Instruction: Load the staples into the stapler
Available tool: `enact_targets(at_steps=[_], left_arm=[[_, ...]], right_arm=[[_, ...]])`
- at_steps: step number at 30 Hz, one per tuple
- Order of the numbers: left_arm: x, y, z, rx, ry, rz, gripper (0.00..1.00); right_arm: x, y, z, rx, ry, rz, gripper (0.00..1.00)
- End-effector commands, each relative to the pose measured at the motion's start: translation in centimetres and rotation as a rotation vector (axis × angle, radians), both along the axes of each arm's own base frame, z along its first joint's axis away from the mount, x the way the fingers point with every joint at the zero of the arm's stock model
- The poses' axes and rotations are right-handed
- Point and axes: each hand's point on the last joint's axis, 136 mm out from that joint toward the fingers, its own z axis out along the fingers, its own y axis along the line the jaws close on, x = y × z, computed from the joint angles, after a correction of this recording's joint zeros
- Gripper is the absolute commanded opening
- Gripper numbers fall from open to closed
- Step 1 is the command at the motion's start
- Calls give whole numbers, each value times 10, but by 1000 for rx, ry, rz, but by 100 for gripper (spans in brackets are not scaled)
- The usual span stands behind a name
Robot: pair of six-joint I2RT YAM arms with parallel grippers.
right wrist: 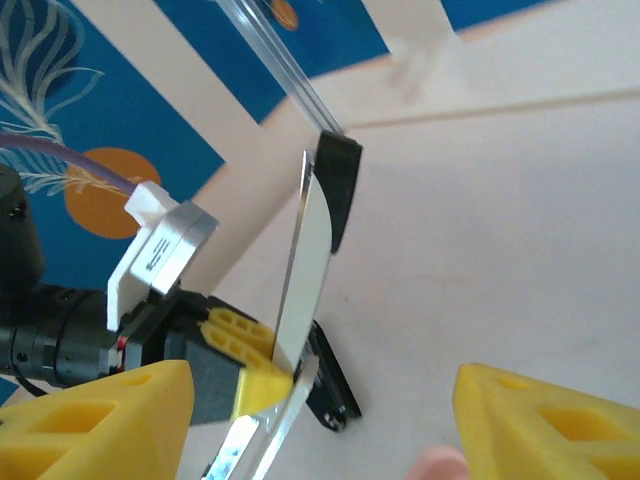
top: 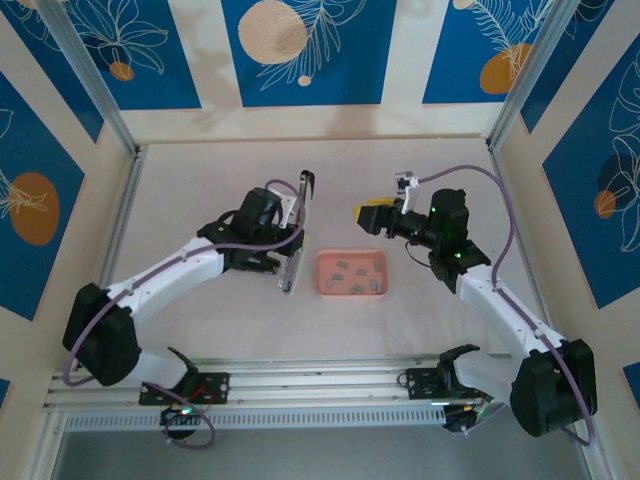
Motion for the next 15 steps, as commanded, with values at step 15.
enact_targets(at_steps=[15], left_arm=[[37,11,-86,183,316,374,0]], right_arm=[[-2,-9,-37,-74,150,-46,68]])
